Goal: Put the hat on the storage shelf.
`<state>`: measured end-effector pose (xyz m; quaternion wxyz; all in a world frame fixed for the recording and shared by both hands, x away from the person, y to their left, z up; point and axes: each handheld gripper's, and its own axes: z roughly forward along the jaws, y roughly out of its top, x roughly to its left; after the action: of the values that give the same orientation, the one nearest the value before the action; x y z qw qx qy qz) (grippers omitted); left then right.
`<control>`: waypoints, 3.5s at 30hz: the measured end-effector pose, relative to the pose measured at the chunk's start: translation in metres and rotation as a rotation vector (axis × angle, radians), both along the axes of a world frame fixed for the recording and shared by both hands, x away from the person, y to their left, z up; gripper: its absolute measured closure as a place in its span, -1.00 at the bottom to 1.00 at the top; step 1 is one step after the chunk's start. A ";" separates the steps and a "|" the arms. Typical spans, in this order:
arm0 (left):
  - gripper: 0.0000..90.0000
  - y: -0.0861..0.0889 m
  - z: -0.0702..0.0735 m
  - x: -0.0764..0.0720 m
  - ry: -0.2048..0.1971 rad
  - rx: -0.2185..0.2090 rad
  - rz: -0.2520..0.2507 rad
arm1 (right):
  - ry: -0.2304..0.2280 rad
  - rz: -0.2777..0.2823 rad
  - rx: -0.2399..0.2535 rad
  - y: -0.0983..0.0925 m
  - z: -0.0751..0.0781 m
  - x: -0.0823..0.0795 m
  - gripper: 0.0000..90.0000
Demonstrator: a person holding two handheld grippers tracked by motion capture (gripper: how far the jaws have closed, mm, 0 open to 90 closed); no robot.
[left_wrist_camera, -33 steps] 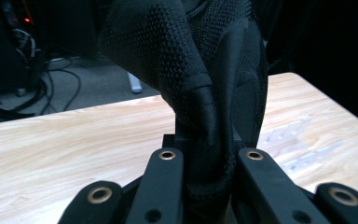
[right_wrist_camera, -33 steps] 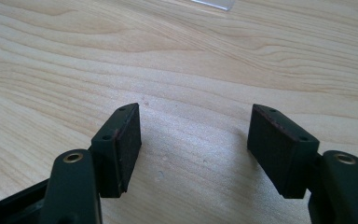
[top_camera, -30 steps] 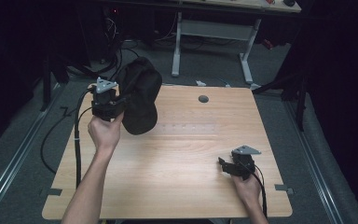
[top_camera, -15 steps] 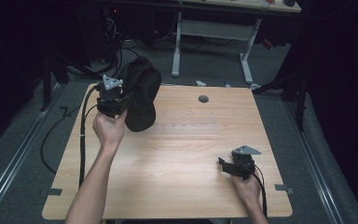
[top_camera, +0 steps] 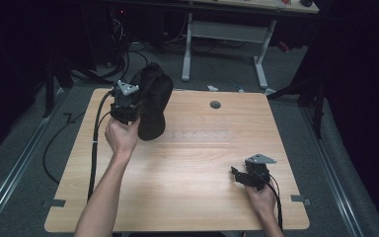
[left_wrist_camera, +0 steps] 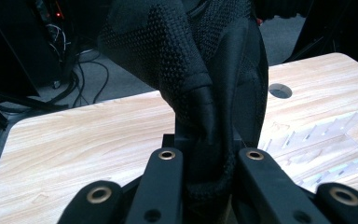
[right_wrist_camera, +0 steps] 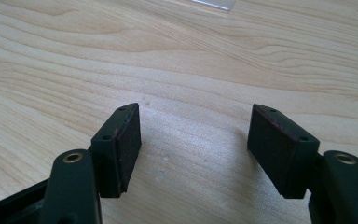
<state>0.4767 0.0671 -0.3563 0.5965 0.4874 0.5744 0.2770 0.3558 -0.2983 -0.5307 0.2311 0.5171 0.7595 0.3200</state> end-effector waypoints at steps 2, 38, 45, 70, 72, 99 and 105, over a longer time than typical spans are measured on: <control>0.87 -0.002 -0.002 0.000 0.002 0.002 0.000 | 0.000 0.001 0.000 0.000 0.000 0.000 -0.23; 0.17 -0.001 -0.021 -0.009 0.043 -0.078 -0.098 | 0.000 0.003 0.000 0.000 0.000 0.000 -0.23; -0.25 0.003 -0.015 -0.014 0.035 -0.120 -0.150 | 0.000 0.003 0.000 0.000 0.000 0.000 -0.23; -0.46 0.028 -0.012 -0.048 0.029 -0.146 -0.217 | 0.001 0.003 0.002 0.000 0.000 0.000 -0.23; -0.45 0.030 -0.011 -0.051 0.023 -0.151 -0.220 | 0.001 0.003 0.002 0.000 0.000 0.000 -0.23; -0.43 0.064 -0.040 -0.082 0.042 -0.183 -0.201 | 0.001 0.003 0.003 0.000 0.000 0.000 -0.23; -0.43 0.069 -0.049 -0.088 0.052 -0.193 -0.198 | 0.001 0.002 0.003 0.000 0.000 0.000 -0.23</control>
<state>0.3885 0.1361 -0.4051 0.6500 0.4889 0.5628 0.1475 0.3556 -0.2979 -0.5308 0.2295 0.5167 0.7599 0.3209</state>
